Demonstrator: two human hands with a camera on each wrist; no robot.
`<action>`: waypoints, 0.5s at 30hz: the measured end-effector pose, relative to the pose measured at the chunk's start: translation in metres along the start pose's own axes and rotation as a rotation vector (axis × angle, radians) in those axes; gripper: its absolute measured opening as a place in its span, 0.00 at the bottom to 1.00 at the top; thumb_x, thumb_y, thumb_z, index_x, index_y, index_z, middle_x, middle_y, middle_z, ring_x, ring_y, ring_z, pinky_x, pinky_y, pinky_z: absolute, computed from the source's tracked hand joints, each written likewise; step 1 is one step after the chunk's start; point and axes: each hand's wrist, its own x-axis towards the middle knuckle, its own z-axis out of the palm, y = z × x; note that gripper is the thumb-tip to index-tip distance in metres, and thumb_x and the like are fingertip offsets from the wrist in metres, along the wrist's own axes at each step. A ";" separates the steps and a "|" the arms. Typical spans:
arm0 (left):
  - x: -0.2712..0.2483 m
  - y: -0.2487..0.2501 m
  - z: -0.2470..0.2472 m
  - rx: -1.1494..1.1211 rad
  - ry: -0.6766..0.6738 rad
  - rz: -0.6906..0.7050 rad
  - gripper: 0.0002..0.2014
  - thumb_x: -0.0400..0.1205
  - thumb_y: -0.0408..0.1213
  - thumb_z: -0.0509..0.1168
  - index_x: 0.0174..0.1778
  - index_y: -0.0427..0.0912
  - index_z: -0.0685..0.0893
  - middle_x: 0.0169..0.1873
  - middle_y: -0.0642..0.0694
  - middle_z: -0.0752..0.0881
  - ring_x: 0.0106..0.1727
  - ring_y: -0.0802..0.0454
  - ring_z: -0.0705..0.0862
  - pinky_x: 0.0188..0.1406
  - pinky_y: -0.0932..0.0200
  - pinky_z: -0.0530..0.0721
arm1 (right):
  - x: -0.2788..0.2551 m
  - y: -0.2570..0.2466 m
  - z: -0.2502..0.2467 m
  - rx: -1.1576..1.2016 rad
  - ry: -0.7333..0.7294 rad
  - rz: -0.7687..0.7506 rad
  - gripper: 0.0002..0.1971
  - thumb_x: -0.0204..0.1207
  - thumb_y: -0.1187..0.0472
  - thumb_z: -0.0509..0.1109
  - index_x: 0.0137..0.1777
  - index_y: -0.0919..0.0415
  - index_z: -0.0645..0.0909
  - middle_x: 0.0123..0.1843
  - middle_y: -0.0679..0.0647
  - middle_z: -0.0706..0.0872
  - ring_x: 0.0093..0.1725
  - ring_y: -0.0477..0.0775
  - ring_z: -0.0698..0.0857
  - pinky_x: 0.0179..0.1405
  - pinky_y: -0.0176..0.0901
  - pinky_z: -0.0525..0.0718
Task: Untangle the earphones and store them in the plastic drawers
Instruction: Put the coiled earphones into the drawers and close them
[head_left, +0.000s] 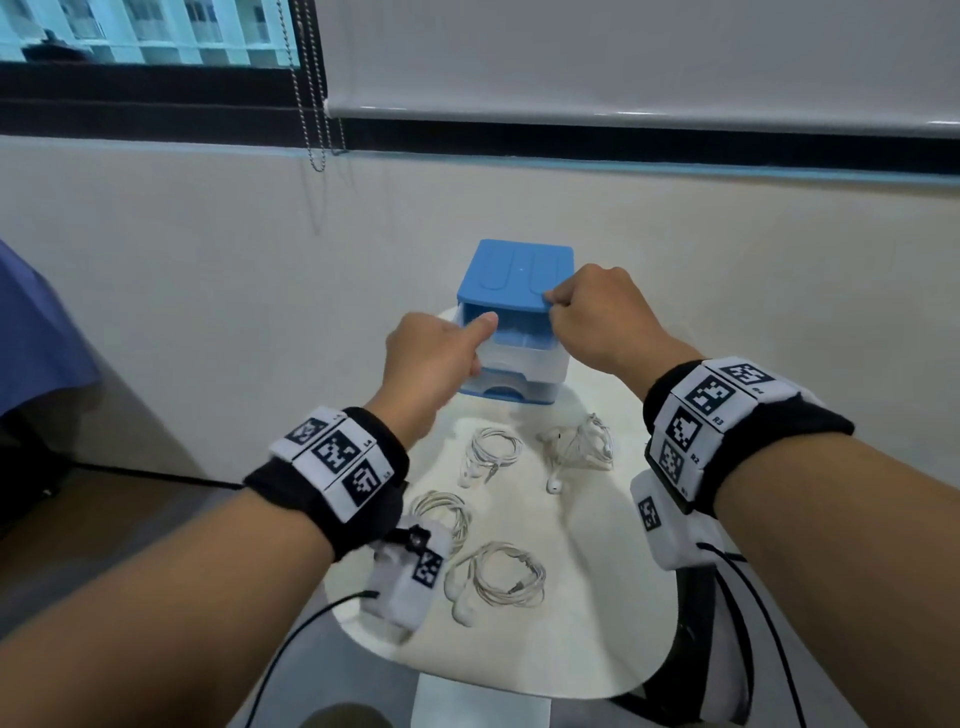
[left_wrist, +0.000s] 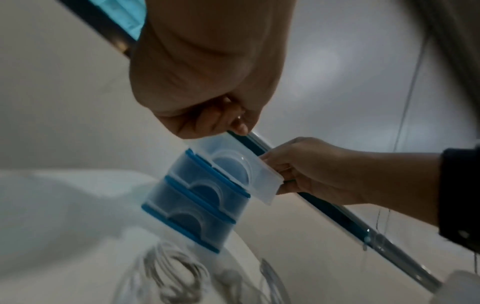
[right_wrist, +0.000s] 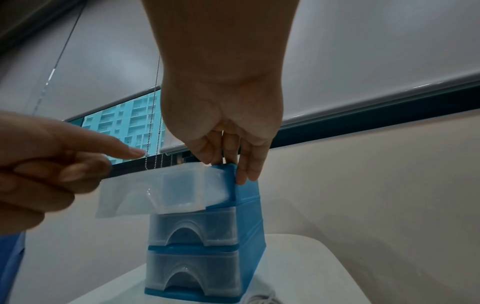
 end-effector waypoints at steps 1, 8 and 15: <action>0.005 0.001 -0.005 0.100 0.059 0.097 0.28 0.82 0.54 0.73 0.24 0.36 0.80 0.17 0.51 0.78 0.18 0.54 0.72 0.24 0.62 0.70 | 0.000 0.000 -0.001 0.002 0.004 0.004 0.18 0.78 0.70 0.60 0.56 0.67 0.91 0.61 0.66 0.90 0.63 0.67 0.83 0.61 0.60 0.87; 0.032 -0.001 -0.010 0.398 -0.153 0.250 0.23 0.88 0.42 0.63 0.81 0.58 0.74 0.64 0.44 0.77 0.64 0.46 0.79 0.60 0.53 0.75 | -0.002 0.007 -0.008 0.005 -0.010 0.029 0.19 0.80 0.71 0.60 0.62 0.64 0.90 0.65 0.67 0.88 0.68 0.67 0.81 0.67 0.61 0.84; 0.029 -0.008 -0.002 0.276 -0.109 0.239 0.24 0.89 0.34 0.59 0.81 0.58 0.77 0.61 0.49 0.79 0.64 0.44 0.82 0.65 0.44 0.84 | -0.008 0.035 -0.008 0.111 0.000 0.093 0.23 0.82 0.70 0.60 0.74 0.58 0.82 0.76 0.56 0.82 0.70 0.58 0.81 0.64 0.40 0.74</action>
